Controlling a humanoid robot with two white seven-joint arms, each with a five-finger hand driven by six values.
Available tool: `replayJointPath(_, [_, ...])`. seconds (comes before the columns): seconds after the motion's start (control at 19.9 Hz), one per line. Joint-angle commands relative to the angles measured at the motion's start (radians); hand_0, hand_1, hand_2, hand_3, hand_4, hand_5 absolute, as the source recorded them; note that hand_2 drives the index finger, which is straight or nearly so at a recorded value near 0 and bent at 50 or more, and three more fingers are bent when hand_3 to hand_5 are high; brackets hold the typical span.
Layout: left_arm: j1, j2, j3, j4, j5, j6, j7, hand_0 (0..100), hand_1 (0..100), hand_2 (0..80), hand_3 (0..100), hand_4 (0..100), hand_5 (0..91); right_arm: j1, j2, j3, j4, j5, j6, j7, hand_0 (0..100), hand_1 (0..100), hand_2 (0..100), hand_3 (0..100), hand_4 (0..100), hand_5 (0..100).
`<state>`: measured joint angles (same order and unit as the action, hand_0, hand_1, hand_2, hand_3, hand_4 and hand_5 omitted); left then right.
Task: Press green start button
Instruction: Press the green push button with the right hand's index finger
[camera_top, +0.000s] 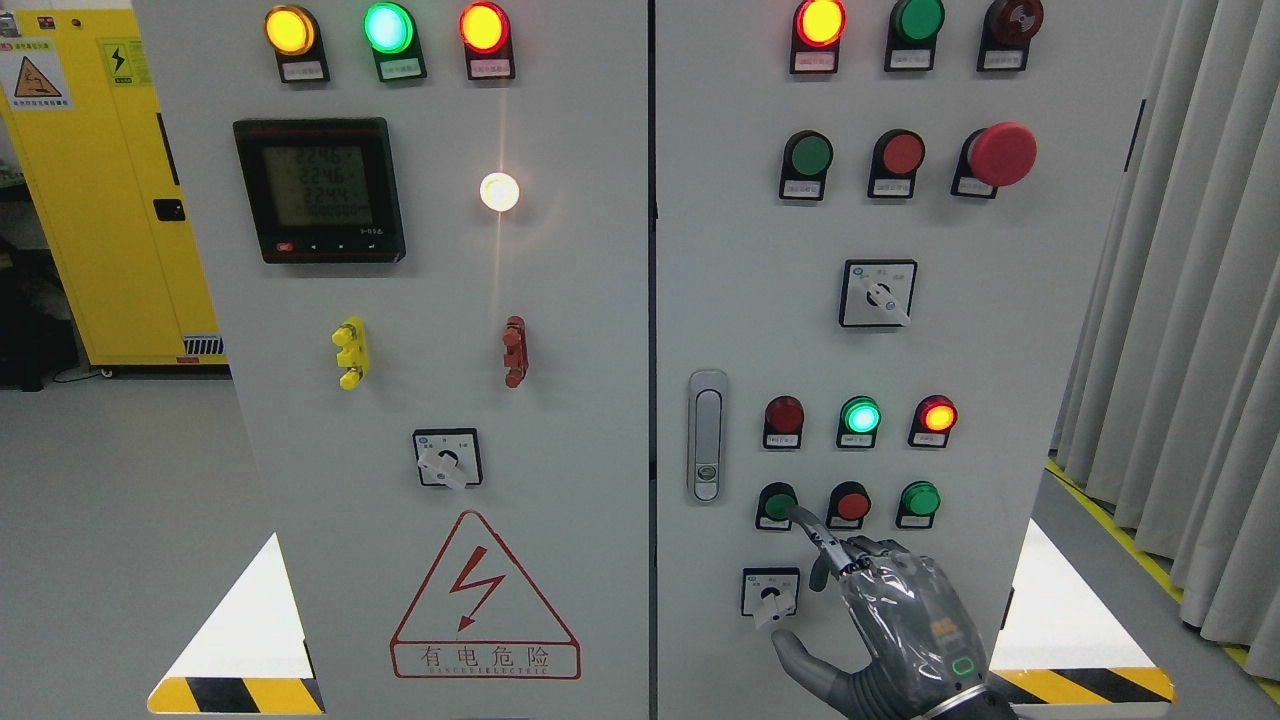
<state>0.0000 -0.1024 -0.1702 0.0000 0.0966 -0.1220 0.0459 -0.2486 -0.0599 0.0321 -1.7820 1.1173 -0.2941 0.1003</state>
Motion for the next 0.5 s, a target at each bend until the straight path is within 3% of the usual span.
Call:
replayJointPath(0.0, [0.008, 0.0, 0.0, -0.029, 0.0, 0.001, 0.006, 12, 56, 0.0, 0, 0, 0.0, -0.003, 0.0, 0.011, 0.027, 0.001, 0.0, -0.001, 33, 61, 1, 60, 60, 50])
replayJointPath(0.45, [0.008, 0.0, 0.0, -0.029, 0.0, 0.001, 0.006, 12, 56, 0.0, 0, 0, 0.0, -0.037, 0.009, 0.009, 0.075, 0.001, 0.007, 0.001, 33, 61, 1, 60, 59, 50])
